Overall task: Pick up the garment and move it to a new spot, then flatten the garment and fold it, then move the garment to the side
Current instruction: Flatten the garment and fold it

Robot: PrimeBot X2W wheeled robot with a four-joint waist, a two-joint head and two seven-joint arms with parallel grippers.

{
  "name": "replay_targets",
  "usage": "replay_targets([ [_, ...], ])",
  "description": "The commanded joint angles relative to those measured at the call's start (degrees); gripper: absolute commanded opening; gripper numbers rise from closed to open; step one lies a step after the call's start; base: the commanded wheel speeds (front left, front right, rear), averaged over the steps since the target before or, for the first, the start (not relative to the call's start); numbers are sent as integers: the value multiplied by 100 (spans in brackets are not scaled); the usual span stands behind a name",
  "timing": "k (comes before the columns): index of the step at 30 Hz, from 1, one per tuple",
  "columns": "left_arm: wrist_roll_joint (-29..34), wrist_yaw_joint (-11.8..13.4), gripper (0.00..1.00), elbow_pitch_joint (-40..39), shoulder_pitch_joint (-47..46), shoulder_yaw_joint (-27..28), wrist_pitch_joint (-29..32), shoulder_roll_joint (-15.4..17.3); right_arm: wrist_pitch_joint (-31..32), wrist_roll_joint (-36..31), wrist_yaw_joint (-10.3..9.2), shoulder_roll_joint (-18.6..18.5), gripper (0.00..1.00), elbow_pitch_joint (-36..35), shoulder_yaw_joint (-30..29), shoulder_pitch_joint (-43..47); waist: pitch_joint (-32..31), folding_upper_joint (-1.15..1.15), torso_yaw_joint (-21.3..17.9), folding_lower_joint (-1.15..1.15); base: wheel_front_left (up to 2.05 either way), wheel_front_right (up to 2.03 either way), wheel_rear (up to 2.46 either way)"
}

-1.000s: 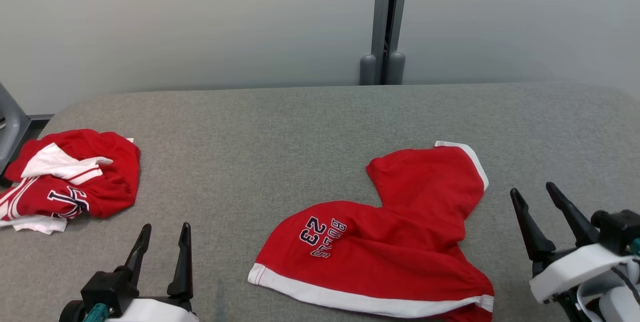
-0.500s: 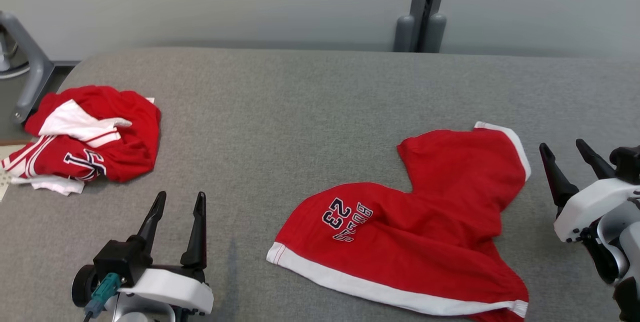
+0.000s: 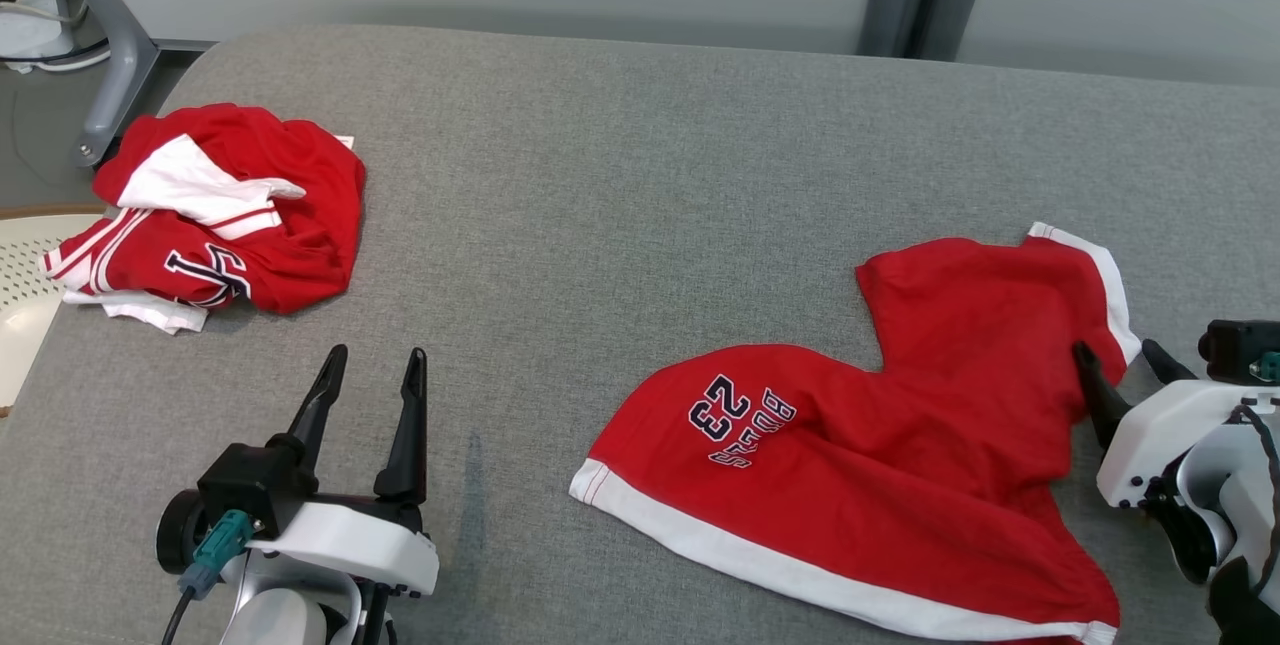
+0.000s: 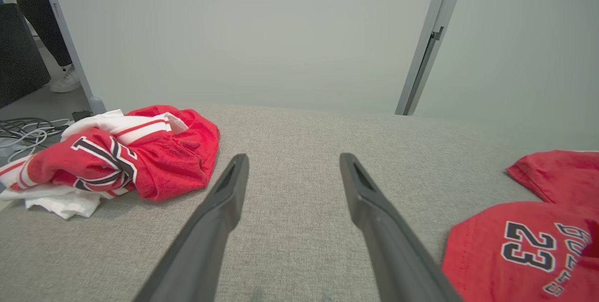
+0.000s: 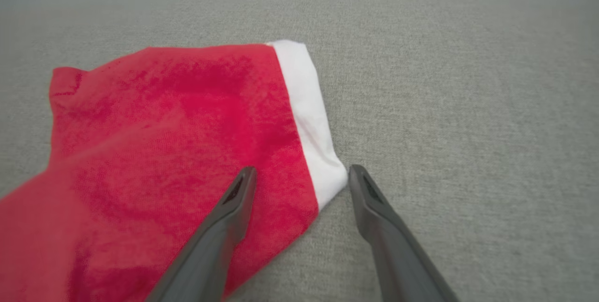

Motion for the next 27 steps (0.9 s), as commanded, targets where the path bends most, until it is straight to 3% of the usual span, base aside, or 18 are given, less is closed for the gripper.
replay_targets([
  [1,41,-34,100,17,-79,7,-1,10,6,86,2,-21,100,63,21,-79,12,0,18,0,0,0,0],
  [2,43,-37,100,23,-95,15,-1,10,48,149,2,23,83,119,70,-87,17,0,27,0,0,0,0],
  [3,47,-27,100,25,-110,25,-1,11,60,213,2,47,39,170,101,-103,24,0,34,0,0,0,0],
  [4,50,-30,100,29,-123,32,-1,11,96,274,2,57,9,215,125,-127,33,0,42,0,0,0,0],
  [5,55,-33,100,33,-132,32,-1,9,110,334,2,64,0,269,152,-158,39,0,49,0,0,0,0],
  [17,-1,-57,100,116,-10,77,-1,2,-449,527,2,-237,0,-170,672,-763,-199,0,160,0,0,0,0],
  [27,-181,29,100,78,2,-157,-1,3,-455,422,2,-11,0,21,1258,-2086,-186,0,510,0,0,0,0],
])
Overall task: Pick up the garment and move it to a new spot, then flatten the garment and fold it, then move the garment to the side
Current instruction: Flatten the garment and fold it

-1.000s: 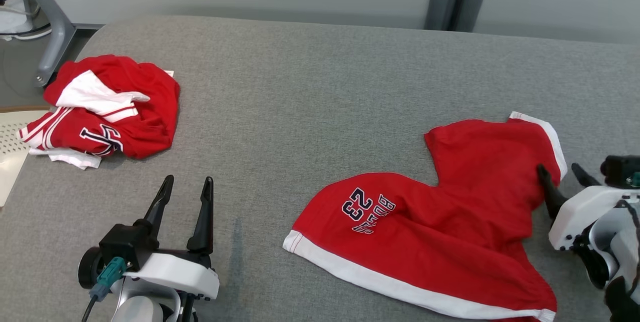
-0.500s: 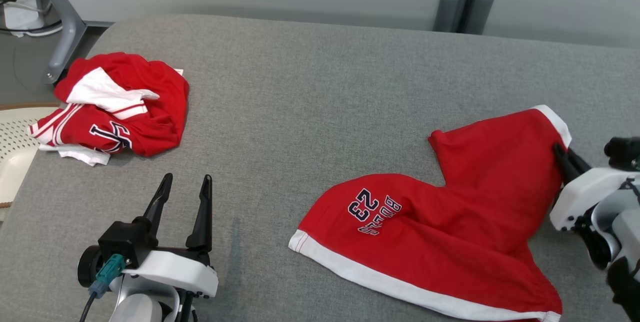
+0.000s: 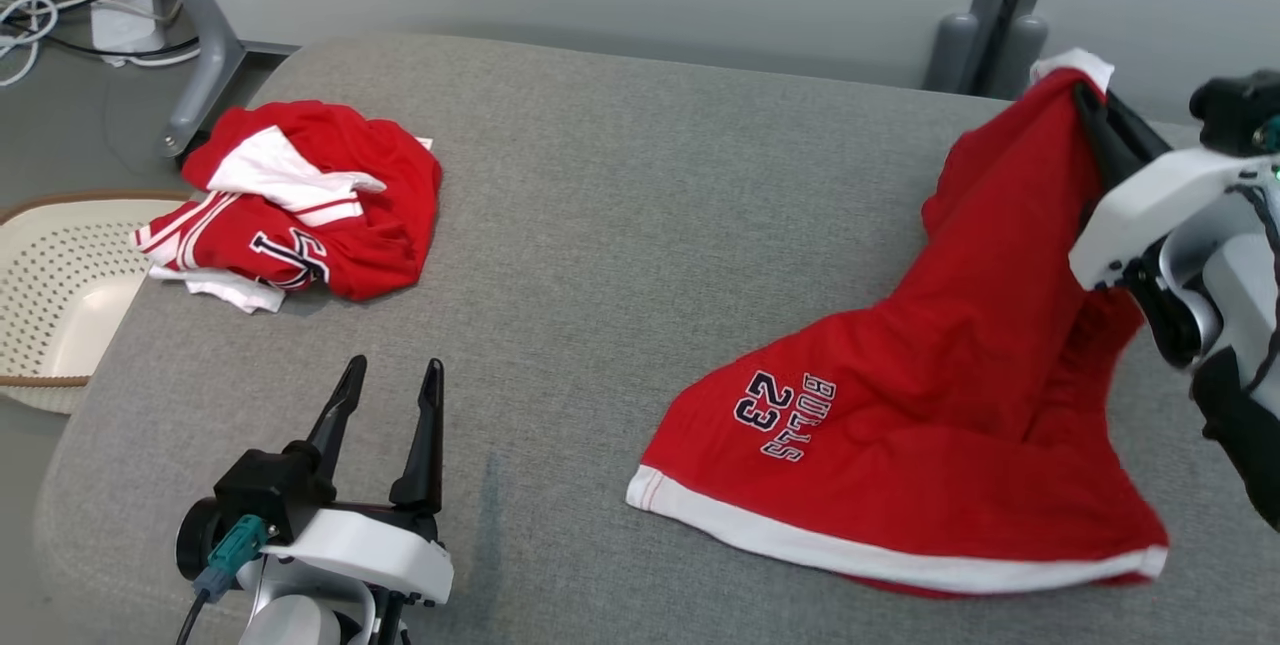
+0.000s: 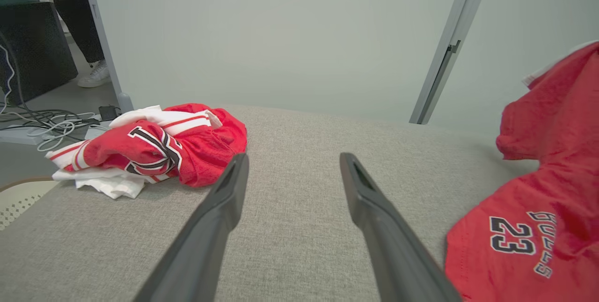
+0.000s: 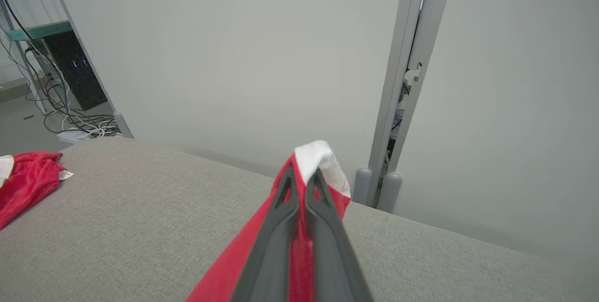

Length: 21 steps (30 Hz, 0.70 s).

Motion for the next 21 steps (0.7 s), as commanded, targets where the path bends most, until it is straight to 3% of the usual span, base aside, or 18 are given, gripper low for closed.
replay_targets([
  [1,-40,39,100,-32,-17,-15,-1,20,-44,-36,2,17,0,77,44,-95,31,0,55,0,0,0,0],
  [4,-82,75,100,-48,-2,-74,-1,17,-37,-30,2,110,0,313,127,-202,59,0,93,0,0,0,0],
  [5,-103,85,100,-47,3,-88,-1,19,44,-13,2,141,44,437,166,-193,65,0,98,0,0,0,0],
  [6,-103,85,100,-47,3,-88,-1,19,44,-13,2,141,44,437,166,-193,65,0,98,0,0,0,0],
  [7,-113,111,100,-35,1,-122,-1,18,147,3,2,214,100,608,260,-173,65,0,92,0,0,0,0],
  [13,-53,106,100,-18,32,-79,-1,19,37,117,2,207,100,735,357,10,-33,0,-40,0,0,0,0],
  [21,91,54,100,-18,223,164,-1,22,-97,409,2,-38,100,155,218,538,-398,0,-436,0,0,0,0],
])
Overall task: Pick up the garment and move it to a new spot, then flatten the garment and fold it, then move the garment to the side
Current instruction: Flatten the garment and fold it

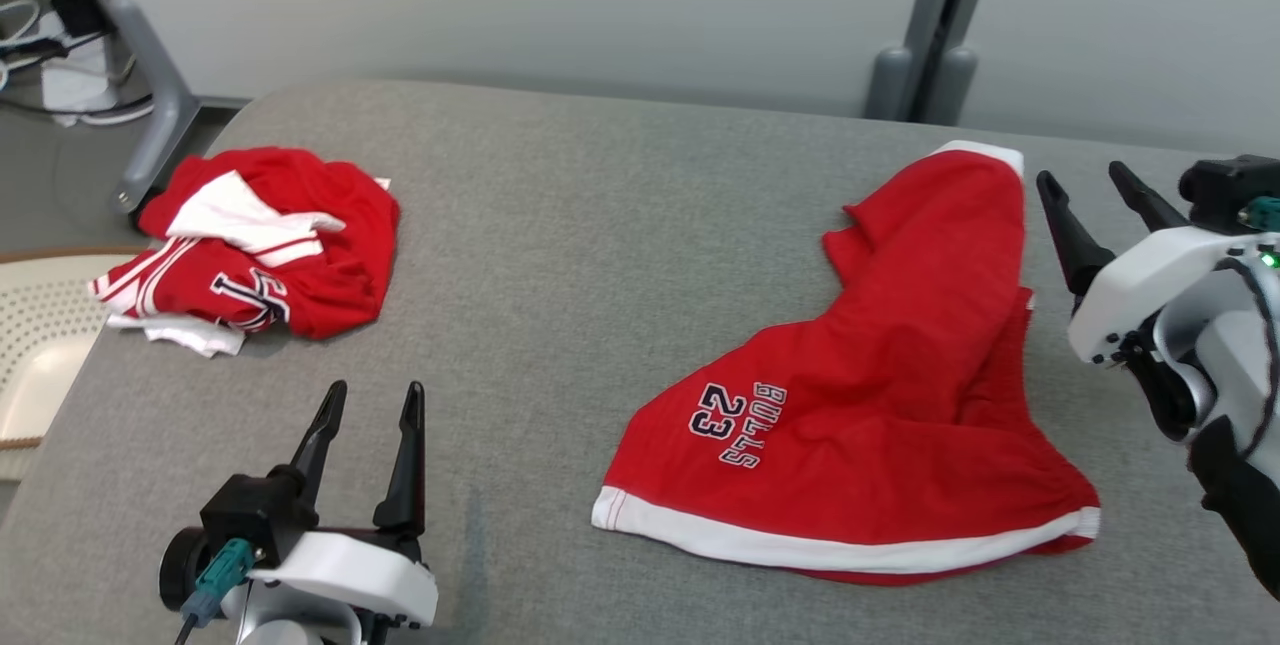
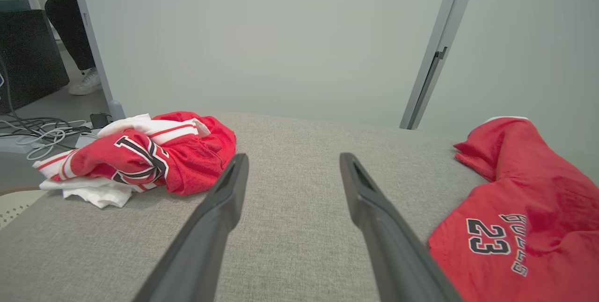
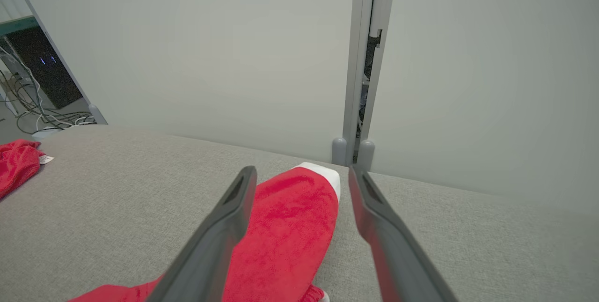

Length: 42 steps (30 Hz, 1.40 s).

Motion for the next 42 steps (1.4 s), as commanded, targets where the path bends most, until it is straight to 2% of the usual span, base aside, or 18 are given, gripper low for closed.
replay_targets([
  [1,51,-19,100,-15,88,67,-1,28,-42,19,2,-129,100,-224,-127,169,-166,0,-189,0,0,0,0],
  [5,103,-38,100,-45,209,197,-1,50,-41,-140,2,-376,100,-1000,-745,723,-326,0,-418,0,0,0,0],
  [9,145,-57,100,-80,345,331,-1,84,-43,-500,2,-448,100,-1838,-1543,1525,-451,0,-631,0,0,0,0],
  [14,170,-87,100,-112,442,468,-1,106,-42,-956,2,-229,100,-2937,-2608,2622,-555,0,-838,0,0,0,0],
  [17,201,-85,100,-157,517,527,0,111,-42,-1260,2,-26,100,-3601,-3056,3255,-588,0,-940,0,0,0,0],
  [25,239,-84,100,-240,645,703,0,121,-43,-1785,2,480,100,-4618,-3491,4357,-651,0,-1159,0,0,0,0],
  [38,325,-91,100,-304,800,753,0,97,-44,-2551,2,1035,100,-5381,-3715,5489,-762,0,-1163,0,0,0,0],
  [42,333,-84,100,-342,903,796,0,136,-44,-2652,2,1065,100,-5469,-3778,5690,-780,0,-1160,0,0,0,0],
])
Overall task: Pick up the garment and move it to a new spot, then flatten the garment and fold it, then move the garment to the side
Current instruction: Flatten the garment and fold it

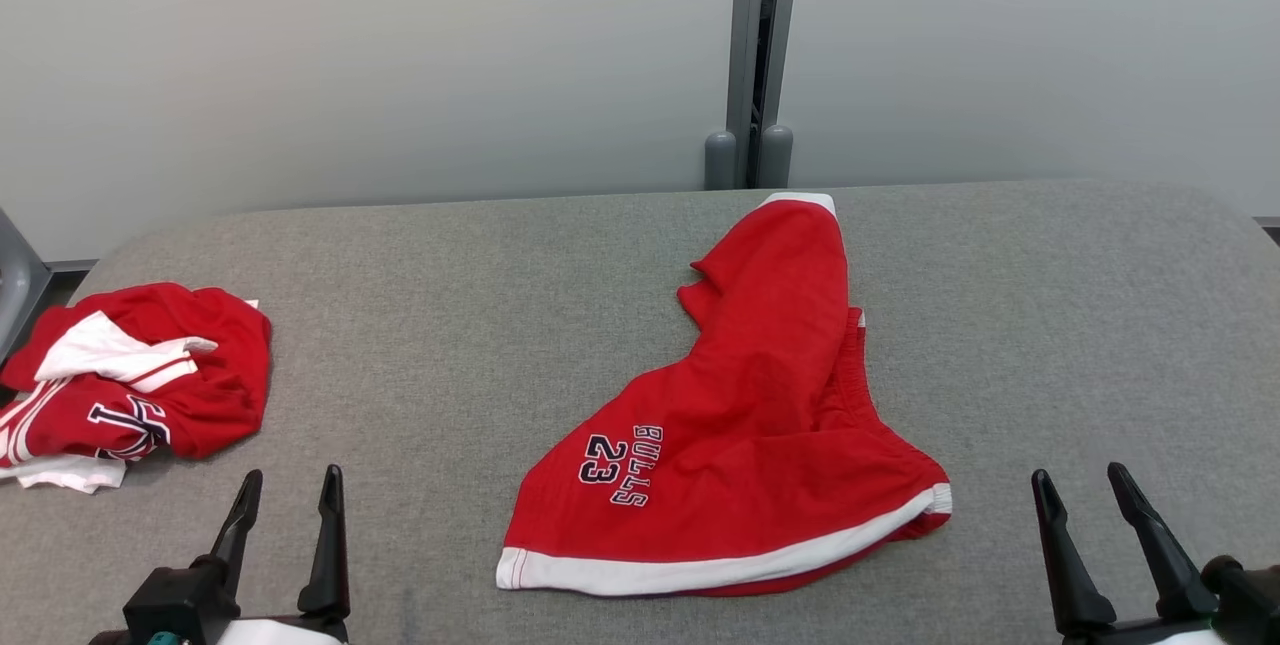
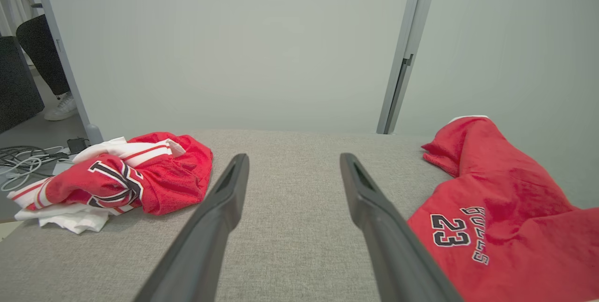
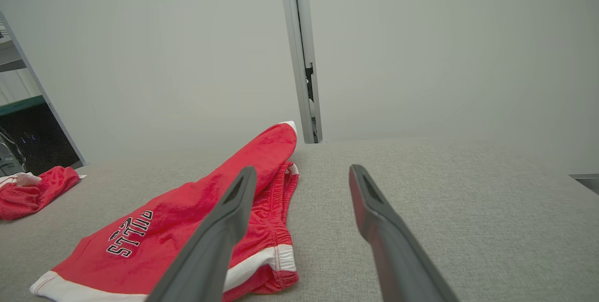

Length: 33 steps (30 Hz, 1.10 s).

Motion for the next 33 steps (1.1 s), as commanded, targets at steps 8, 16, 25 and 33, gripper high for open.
replay_targets([
  [8,31,65,100,-45,213,107,0,38,-29,-25,2,2,100,-18,-193,227,-36,0,34,0,0,0,0],
  [16,39,97,100,-50,237,61,0,22,-30,-53,2,30,100,57,-150,223,-27,0,74,0,0,0,0],
  [25,16,140,100,-81,281,1,0,13,-30,-69,2,42,100,142,-100,237,-46,0,112,0,0,0,0],
  [33,70,10,100,-143,-1,-234,81,108,-26,-11,2,-138,100,368,136,-72,-4,0,156,0,0,0,0],
])
